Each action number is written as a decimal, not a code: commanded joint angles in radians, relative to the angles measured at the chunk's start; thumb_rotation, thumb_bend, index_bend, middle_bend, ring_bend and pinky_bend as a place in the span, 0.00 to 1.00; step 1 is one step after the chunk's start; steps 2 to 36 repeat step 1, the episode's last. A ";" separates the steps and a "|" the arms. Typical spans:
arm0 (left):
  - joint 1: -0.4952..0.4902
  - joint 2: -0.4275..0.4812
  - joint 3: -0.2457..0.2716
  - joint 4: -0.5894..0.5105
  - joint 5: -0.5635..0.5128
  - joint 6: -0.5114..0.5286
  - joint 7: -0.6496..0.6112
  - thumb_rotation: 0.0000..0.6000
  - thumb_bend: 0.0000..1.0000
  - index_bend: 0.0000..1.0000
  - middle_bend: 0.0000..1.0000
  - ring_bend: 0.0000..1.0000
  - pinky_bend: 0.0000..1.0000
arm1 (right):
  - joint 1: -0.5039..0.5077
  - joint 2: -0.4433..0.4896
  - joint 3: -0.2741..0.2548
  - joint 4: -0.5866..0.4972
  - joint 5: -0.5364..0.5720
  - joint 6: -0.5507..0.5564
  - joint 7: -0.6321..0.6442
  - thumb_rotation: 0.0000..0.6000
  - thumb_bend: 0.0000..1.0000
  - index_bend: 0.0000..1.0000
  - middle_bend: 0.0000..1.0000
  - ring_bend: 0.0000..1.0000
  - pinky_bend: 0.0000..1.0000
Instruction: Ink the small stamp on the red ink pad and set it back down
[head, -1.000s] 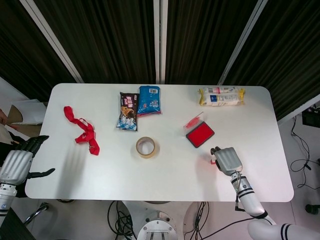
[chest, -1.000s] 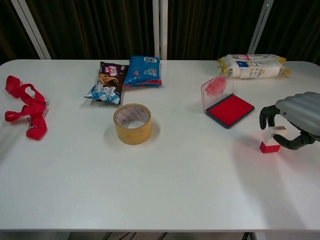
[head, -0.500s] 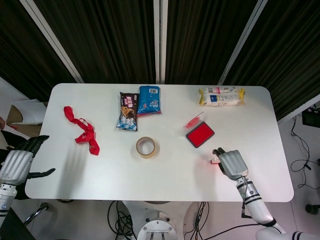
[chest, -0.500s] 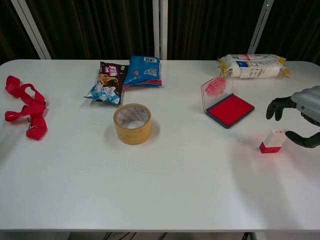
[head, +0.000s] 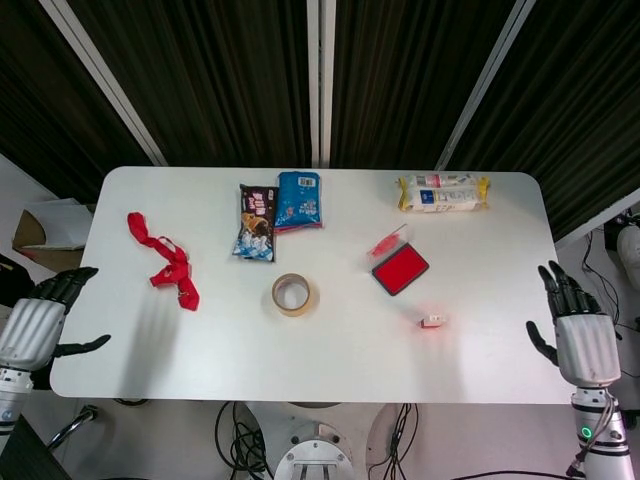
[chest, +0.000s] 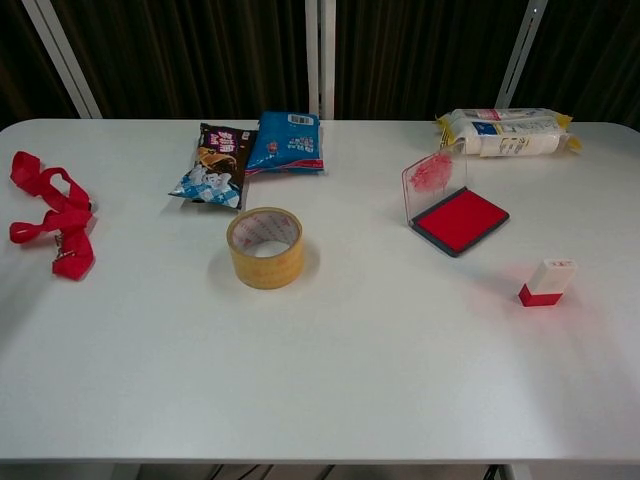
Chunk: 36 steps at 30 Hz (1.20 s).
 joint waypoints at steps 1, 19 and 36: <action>0.001 0.006 -0.002 -0.013 0.001 0.005 0.015 0.77 0.06 0.11 0.13 0.14 0.25 | -0.047 0.039 0.015 0.049 0.049 -0.036 0.097 1.00 0.13 0.00 0.00 0.00 0.00; 0.001 0.006 -0.002 -0.013 0.001 0.005 0.015 0.77 0.06 0.11 0.13 0.14 0.25 | -0.047 0.039 0.015 0.049 0.049 -0.036 0.097 1.00 0.13 0.00 0.00 0.00 0.00; 0.001 0.006 -0.002 -0.013 0.001 0.005 0.015 0.77 0.06 0.11 0.13 0.14 0.25 | -0.047 0.039 0.015 0.049 0.049 -0.036 0.097 1.00 0.13 0.00 0.00 0.00 0.00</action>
